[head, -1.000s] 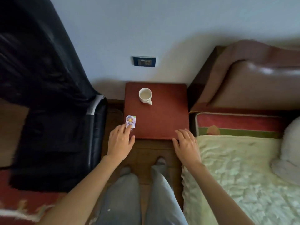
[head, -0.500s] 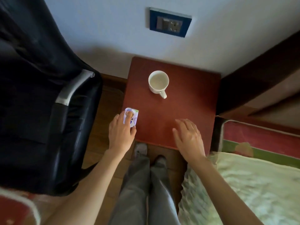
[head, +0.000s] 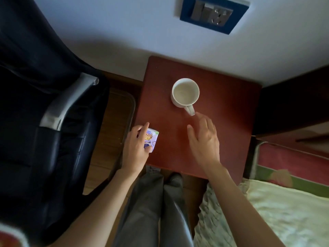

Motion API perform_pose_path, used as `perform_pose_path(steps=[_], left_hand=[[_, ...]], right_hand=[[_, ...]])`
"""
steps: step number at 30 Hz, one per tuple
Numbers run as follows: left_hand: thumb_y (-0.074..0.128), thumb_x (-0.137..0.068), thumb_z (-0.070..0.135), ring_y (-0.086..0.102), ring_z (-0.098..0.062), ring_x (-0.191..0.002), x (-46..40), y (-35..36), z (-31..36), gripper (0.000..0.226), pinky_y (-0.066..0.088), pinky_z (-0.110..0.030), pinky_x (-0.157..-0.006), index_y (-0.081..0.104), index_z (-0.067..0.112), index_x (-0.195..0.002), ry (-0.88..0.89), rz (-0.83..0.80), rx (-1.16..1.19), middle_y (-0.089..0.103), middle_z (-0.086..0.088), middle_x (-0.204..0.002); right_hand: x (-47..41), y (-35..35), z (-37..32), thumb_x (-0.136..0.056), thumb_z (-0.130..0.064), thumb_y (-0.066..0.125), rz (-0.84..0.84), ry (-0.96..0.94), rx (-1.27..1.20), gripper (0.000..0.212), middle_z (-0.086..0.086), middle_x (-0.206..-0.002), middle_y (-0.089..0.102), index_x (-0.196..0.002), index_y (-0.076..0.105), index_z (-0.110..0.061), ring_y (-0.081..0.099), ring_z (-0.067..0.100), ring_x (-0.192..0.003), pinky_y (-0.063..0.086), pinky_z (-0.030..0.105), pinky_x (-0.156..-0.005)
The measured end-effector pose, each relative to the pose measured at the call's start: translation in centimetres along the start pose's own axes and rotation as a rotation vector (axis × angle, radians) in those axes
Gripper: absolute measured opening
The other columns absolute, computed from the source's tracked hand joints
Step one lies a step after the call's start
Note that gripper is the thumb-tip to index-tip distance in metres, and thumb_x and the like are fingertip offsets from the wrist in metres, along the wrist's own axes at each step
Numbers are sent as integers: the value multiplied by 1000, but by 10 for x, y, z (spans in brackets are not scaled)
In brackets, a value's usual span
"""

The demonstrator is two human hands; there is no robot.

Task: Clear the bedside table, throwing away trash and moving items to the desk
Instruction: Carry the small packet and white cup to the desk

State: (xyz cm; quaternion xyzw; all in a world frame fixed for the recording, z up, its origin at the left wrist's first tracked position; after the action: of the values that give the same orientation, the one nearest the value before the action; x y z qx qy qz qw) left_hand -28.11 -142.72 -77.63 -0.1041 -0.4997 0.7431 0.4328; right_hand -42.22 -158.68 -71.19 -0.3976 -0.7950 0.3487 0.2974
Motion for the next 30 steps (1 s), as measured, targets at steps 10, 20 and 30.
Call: perform_pose_path(steps=[10, 20, 30], left_hand=[[71, -76, 0, 60, -19, -100, -6, -7, -1, 48, 45, -18, -71, 57, 14, -120, -57, 46, 251, 56, -6, -111], [68, -79, 0, 63, -20, -101, 8, -56, 15, 36, 45, -13, -82, 62, 7, -114, 59, 115, 265, 64, -8, -108], [65, -82, -3, 61, -13, -96, 71, -182, 86, 33, 50, -21, -83, 62, 9, -113, 137, 273, 308, 64, -5, -102]], right_hand=[[-32, 14, 6, -87, -30, 62, 180, 163, -13, 26, 0, -95, 65, -106, 61, -12, 61, 21, -84, 35, 26, -63], [-41, -9, 3, -85, -37, 62, 280, 131, -9, 22, 2, -73, 65, -87, 67, -16, 60, 21, -69, 40, 30, -57], [52, -111, -34, -83, -33, 62, 171, 8, -103, 20, -1, -71, 64, -79, 66, -14, 56, 13, -62, 35, 18, -54]])
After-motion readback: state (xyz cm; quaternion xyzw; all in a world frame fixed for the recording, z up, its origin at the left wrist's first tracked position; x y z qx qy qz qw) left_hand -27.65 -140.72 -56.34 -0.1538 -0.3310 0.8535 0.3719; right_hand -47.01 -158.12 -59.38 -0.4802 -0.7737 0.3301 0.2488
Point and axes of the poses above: each hand's wrist, its own x-axis away from the middle knuckle, its own y-axis out of the palm, z = x × y, the point moved 9 cm from there along -x, towards the middle knuckle
